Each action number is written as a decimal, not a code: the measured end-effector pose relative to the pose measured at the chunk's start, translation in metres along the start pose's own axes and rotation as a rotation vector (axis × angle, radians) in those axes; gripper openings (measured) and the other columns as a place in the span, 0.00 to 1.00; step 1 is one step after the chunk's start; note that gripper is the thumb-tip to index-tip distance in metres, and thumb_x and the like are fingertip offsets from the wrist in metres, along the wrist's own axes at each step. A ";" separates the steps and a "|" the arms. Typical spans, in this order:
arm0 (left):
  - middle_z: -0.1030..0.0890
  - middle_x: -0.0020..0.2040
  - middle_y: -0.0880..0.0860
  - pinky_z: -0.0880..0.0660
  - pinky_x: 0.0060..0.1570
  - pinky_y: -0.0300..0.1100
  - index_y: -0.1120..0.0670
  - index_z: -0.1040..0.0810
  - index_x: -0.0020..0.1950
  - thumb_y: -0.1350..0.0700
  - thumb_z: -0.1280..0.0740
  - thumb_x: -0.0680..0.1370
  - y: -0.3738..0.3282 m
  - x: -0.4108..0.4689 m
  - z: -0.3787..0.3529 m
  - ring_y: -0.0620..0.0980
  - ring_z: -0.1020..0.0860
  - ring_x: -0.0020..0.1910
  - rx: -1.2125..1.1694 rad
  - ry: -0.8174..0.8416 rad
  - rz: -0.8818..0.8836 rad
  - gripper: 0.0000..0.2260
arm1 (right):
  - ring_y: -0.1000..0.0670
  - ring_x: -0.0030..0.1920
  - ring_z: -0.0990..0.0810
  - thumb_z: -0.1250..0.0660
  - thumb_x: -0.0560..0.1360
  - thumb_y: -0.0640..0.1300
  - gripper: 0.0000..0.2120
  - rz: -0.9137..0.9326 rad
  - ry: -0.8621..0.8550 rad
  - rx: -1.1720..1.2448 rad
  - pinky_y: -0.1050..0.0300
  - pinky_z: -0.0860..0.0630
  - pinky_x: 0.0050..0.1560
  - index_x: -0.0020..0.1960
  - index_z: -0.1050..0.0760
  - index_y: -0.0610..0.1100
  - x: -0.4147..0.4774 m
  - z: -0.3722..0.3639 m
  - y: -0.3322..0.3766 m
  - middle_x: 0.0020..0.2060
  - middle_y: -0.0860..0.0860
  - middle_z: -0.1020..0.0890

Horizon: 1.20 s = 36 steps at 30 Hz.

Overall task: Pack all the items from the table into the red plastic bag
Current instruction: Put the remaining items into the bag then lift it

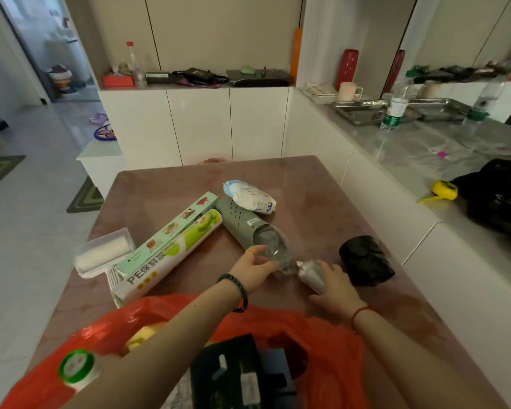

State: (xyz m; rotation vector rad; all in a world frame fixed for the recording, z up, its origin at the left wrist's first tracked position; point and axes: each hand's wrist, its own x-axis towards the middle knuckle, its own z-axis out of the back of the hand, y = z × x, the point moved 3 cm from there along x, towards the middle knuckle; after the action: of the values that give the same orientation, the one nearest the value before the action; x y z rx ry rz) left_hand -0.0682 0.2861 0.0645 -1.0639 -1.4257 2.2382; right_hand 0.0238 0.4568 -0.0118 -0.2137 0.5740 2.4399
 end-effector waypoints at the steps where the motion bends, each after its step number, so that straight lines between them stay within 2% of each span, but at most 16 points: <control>1: 0.27 0.63 0.55 0.29 0.58 0.48 0.55 0.38 0.69 0.55 0.36 0.76 0.002 0.008 -0.004 0.55 0.27 0.62 -0.047 -0.006 0.034 0.22 | 0.40 0.64 0.32 0.30 0.69 0.46 0.37 0.022 -0.004 -0.038 0.48 0.30 0.63 0.73 0.44 0.48 0.006 -0.006 -0.004 0.66 0.43 0.34; 4: 0.24 0.49 0.50 0.28 0.41 0.40 0.54 0.36 0.68 0.55 0.36 0.76 0.010 0.022 -0.011 0.47 0.26 0.44 -0.141 0.005 0.114 0.22 | 0.43 0.62 0.32 0.33 0.70 0.43 0.34 0.078 -0.062 -0.046 0.52 0.32 0.62 0.73 0.43 0.48 0.013 -0.009 -0.013 0.65 0.44 0.31; 6: 0.25 0.46 0.51 0.31 0.36 0.38 0.54 0.35 0.68 0.56 0.35 0.75 0.016 0.026 -0.012 0.45 0.28 0.38 -0.201 0.004 0.147 0.22 | 0.44 0.58 0.28 0.32 0.70 0.44 0.32 0.117 -0.078 0.077 0.52 0.29 0.59 0.71 0.40 0.48 0.008 -0.004 -0.014 0.62 0.45 0.28; 8: 0.25 0.45 0.50 0.29 0.38 0.39 0.54 0.35 0.68 0.55 0.34 0.75 0.016 0.024 -0.012 0.46 0.27 0.40 -0.239 0.007 0.152 0.22 | 0.47 0.50 0.22 0.29 0.69 0.44 0.30 0.114 -0.095 0.410 0.53 0.21 0.48 0.68 0.34 0.49 -0.003 0.008 -0.011 0.57 0.45 0.23; 10: 0.25 0.50 0.49 0.27 0.47 0.42 0.52 0.36 0.69 0.53 0.34 0.75 0.013 0.017 -0.013 0.49 0.26 0.51 -0.255 0.030 0.138 0.24 | 0.49 0.46 0.19 0.26 0.68 0.45 0.25 0.139 -0.124 0.700 0.60 0.20 0.37 0.63 0.29 0.48 -0.021 0.028 0.000 0.52 0.47 0.21; 12: 0.27 0.58 0.50 0.28 0.54 0.46 0.49 0.37 0.69 0.49 0.34 0.74 0.004 0.002 -0.016 0.51 0.27 0.61 -0.286 0.087 0.100 0.25 | 0.54 0.46 0.18 0.27 0.68 0.42 0.20 0.224 -0.136 0.860 0.65 0.21 0.37 0.58 0.26 0.49 -0.046 0.053 0.019 0.47 0.53 0.18; 15: 0.26 0.64 0.52 0.26 0.56 0.48 0.49 0.34 0.68 0.43 0.33 0.70 -0.014 -0.025 -0.020 0.53 0.26 0.63 -0.290 0.150 -0.025 0.28 | 0.62 0.42 0.18 0.29 0.67 0.42 0.16 0.400 -0.058 1.014 0.70 0.24 0.37 0.53 0.26 0.54 -0.088 0.085 0.057 0.40 0.59 0.16; 17: 0.25 0.64 0.56 0.29 0.63 0.53 0.54 0.31 0.67 0.42 0.35 0.72 -0.025 -0.046 -0.018 0.55 0.25 0.63 -0.361 0.172 -0.107 0.27 | 0.63 0.45 0.18 0.31 0.66 0.48 0.16 0.450 -0.013 1.068 0.70 0.23 0.40 0.53 0.27 0.57 -0.111 0.094 0.078 0.43 0.60 0.16; 19: 0.23 0.63 0.59 0.30 0.65 0.56 0.56 0.29 0.65 0.43 0.35 0.72 -0.032 -0.069 -0.008 0.57 0.25 0.62 -0.454 0.207 -0.163 0.26 | 0.65 0.47 0.19 0.32 0.68 0.49 0.16 0.491 -0.020 1.027 0.71 0.24 0.41 0.54 0.30 0.58 -0.131 0.099 0.098 0.47 0.60 0.19; 21: 0.22 0.62 0.58 0.26 0.60 0.56 0.55 0.29 0.65 0.41 0.33 0.70 -0.032 -0.094 0.007 0.56 0.23 0.61 -0.444 0.193 -0.179 0.28 | 0.67 0.48 0.21 0.32 0.68 0.51 0.21 0.529 -0.042 0.926 0.73 0.25 0.42 0.59 0.33 0.56 -0.149 0.102 0.116 0.50 0.61 0.22; 24: 0.21 0.60 0.58 0.20 0.48 0.46 0.56 0.28 0.64 0.43 0.35 0.67 -0.023 -0.131 0.037 0.53 0.20 0.53 -0.413 0.129 -0.185 0.29 | 0.66 0.54 0.23 0.27 0.66 0.50 0.43 0.547 -0.017 0.781 0.67 0.23 0.51 0.72 0.51 0.58 -0.173 0.095 0.139 0.55 0.67 0.28; 27: 0.18 0.55 0.56 0.20 0.49 0.46 0.55 0.26 0.61 0.46 0.35 0.67 -0.002 -0.162 0.063 0.52 0.19 0.51 -0.436 0.081 -0.162 0.25 | 0.60 0.66 0.31 0.22 0.60 0.47 0.60 0.634 0.079 0.672 0.57 0.28 0.64 0.72 0.64 0.63 -0.200 0.072 0.164 0.68 0.60 0.36; 29: 0.17 0.53 0.54 0.20 0.51 0.49 0.53 0.25 0.58 0.46 0.34 0.67 0.016 -0.180 0.076 0.52 0.18 0.50 -0.419 0.042 -0.134 0.21 | 0.66 0.67 0.40 0.21 0.60 0.47 0.61 0.678 0.099 0.543 0.67 0.36 0.65 0.73 0.65 0.61 -0.217 0.052 0.179 0.69 0.62 0.45; 31: 0.18 0.55 0.56 0.21 0.52 0.51 0.54 0.27 0.60 0.44 0.32 0.66 0.036 -0.194 0.084 0.53 0.18 0.52 -0.373 0.029 -0.083 0.26 | 0.70 0.66 0.44 0.23 0.62 0.45 0.58 0.696 0.039 0.455 0.75 0.39 0.60 0.74 0.64 0.57 -0.226 0.035 0.188 0.70 0.61 0.50; 34: 0.18 0.54 0.57 0.19 0.46 0.46 0.56 0.28 0.62 0.43 0.31 0.64 0.059 -0.211 0.088 0.52 0.17 0.48 -0.314 0.043 -0.012 0.31 | 0.57 0.73 0.46 0.24 0.63 0.43 0.54 0.713 0.020 0.370 0.63 0.35 0.65 0.75 0.59 0.53 -0.238 0.018 0.199 0.74 0.54 0.55; 36: 0.18 0.53 0.55 0.18 0.41 0.45 0.54 0.28 0.63 0.42 0.33 0.65 0.073 -0.219 0.088 0.50 0.18 0.46 -0.287 0.039 0.015 0.29 | 0.54 0.71 0.41 0.25 0.62 0.45 0.52 0.729 -0.012 0.294 0.58 0.32 0.65 0.74 0.55 0.51 -0.244 0.010 0.201 0.72 0.54 0.46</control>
State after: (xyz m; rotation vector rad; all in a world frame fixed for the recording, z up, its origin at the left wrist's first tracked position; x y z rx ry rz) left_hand 0.0308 0.0655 0.1175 -1.1988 -1.7658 2.0516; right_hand 0.0966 0.1876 0.1364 0.1668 1.1526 2.9827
